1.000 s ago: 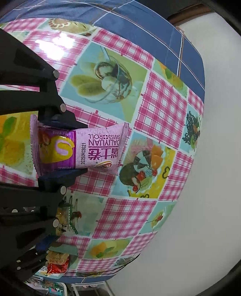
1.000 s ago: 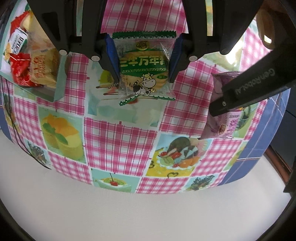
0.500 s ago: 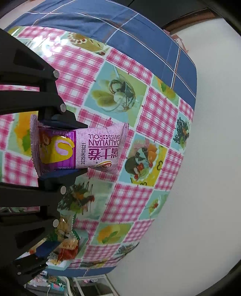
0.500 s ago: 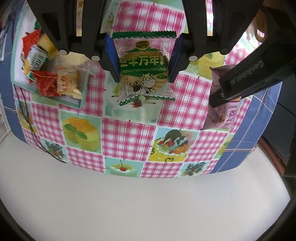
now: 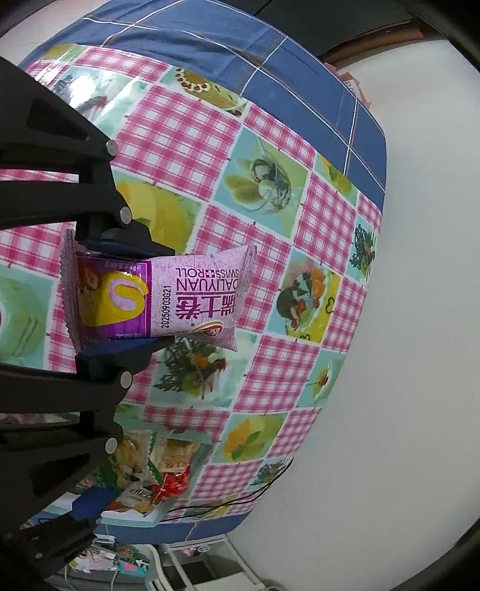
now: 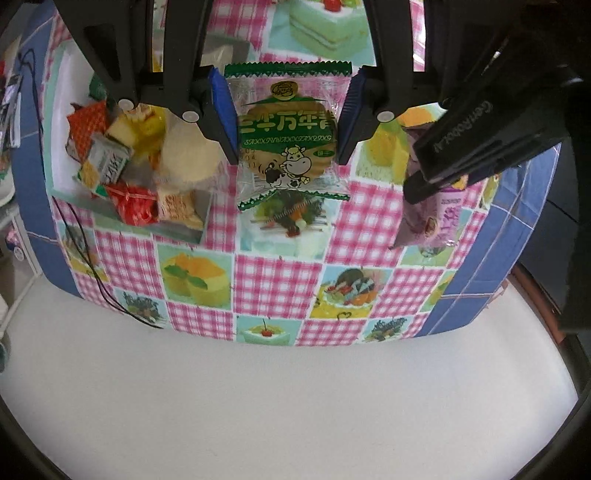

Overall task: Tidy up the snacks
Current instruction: 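Carry the Swiss roll pack and round cookie over the white tray, then lower both snacks into the tray and open both tools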

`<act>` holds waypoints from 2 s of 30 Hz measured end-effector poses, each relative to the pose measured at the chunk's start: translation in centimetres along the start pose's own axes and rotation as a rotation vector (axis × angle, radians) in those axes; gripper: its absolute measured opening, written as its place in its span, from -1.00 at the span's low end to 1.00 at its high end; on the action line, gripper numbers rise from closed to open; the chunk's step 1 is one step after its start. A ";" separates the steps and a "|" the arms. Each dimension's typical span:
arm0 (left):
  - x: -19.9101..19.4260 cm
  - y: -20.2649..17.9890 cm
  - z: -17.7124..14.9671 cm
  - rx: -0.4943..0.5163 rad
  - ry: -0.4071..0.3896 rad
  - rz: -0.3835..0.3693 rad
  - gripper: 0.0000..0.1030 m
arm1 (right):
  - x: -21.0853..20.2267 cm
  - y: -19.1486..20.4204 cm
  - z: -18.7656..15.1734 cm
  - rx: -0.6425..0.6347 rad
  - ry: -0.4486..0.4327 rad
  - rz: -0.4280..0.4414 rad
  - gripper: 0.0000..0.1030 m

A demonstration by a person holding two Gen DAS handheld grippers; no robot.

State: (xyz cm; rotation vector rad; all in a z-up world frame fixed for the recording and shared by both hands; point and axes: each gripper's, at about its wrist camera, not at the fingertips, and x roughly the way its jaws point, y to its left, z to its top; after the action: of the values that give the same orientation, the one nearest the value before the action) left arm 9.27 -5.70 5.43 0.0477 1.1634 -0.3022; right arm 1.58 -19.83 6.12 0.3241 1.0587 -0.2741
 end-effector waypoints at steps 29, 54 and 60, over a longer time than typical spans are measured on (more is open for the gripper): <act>-1.6 -4.3 -5.1 0.080 0.007 -0.015 -0.23 | -2.5 -6.2 -5.7 0.104 0.032 0.009 0.02; -1.2 -13.5 -9.0 0.288 0.037 -0.046 -0.23 | -2.9 -17.7 -7.8 0.348 0.053 -0.087 0.03; -0.9 -16.1 -10.5 0.358 0.056 -0.055 -0.23 | -3.0 -20.7 -8.8 0.416 0.063 -0.113 0.03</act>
State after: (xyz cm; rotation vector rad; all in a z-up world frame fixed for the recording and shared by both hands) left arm -4.65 -18.93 3.95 0.3401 1.1554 -0.5589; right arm -14.57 -35.25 2.15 0.6499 1.0798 -0.5910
